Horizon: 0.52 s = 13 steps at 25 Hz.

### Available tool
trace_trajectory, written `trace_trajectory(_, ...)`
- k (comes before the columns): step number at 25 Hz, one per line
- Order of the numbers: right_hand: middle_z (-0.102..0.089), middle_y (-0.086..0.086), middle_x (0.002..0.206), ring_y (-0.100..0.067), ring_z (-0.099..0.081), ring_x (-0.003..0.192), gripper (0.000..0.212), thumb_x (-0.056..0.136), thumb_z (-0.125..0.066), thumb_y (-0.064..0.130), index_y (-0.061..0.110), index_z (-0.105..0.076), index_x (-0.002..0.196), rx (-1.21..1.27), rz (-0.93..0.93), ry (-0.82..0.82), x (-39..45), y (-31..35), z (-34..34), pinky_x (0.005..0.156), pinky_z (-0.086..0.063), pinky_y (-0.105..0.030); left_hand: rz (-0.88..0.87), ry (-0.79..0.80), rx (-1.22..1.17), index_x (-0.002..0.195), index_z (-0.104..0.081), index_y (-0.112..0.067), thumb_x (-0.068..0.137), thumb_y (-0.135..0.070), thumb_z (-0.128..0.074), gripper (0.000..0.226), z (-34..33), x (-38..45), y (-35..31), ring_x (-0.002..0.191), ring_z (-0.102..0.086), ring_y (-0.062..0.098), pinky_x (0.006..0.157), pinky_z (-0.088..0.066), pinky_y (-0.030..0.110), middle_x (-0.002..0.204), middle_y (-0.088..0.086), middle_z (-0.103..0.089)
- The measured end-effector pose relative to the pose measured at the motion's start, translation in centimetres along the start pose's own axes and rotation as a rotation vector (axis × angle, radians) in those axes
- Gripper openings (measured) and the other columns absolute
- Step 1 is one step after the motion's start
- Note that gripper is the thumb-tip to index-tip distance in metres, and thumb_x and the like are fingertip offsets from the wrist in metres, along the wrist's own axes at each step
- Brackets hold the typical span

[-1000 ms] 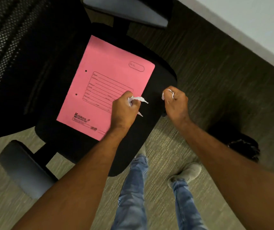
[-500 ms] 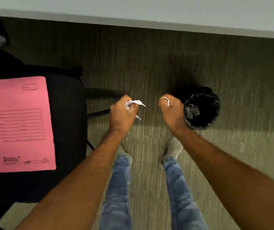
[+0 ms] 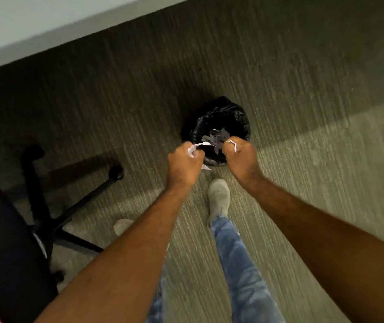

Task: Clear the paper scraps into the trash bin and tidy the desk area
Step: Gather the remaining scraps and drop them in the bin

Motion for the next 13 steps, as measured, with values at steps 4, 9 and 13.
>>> trace_trajectory(4,-0.056,-0.005,0.067,-0.025,-0.054,0.073,0.038,0.096,-0.051,0.013,0.024,-0.052,0.059,0.126,-0.175,-0.007,4.6,-4.3,0.8,0.069,-0.046,-0.044,0.271,0.086,-0.153,0.113,-0.071,-0.003,0.094,-0.017,-0.059,0.027,-6.5,4.0,-0.7,0.087,-0.077,0.025,0.061,-0.062,0.038,0.084,0.013,-0.075)
trace_trajectory(9,-0.061,-0.003,0.073,-0.017,-0.056,0.057,0.022,0.101,-0.047,0.020,0.019,-0.066,0.089,0.325,-0.404,0.067,10.2,-8.3,-0.2,0.047,-0.049,-0.023,0.544,0.155,-0.443,0.108,-0.062,-0.012,0.101,-0.010,-0.051,0.013,-11.8,8.5,1.0,0.037,-0.058,0.008,0.031,-0.026,0.010,0.075,-0.002,-0.070)
trace_trajectory(13,-0.069,-0.003,0.112,-0.017,-0.068,0.089,0.027,0.109,-0.046,0.029,0.020,-0.059,0.131,0.547,-0.498,0.186,12.4,-10.2,-1.1,0.058,-0.060,-0.026,0.636,0.182,-0.489,0.113,-0.061,-0.013,0.098,-0.015,-0.063,0.015,-14.5,11.7,2.0,0.067,-0.050,0.015,0.039,-0.038,0.018,0.102,0.008,-0.061)
Point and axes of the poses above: each hand's wrist, its own x-axis towards the middle knuckle, its own z-axis out of the back of the hand, y = z × x, the point moved 1 cm from there along x, towards the middle knuckle
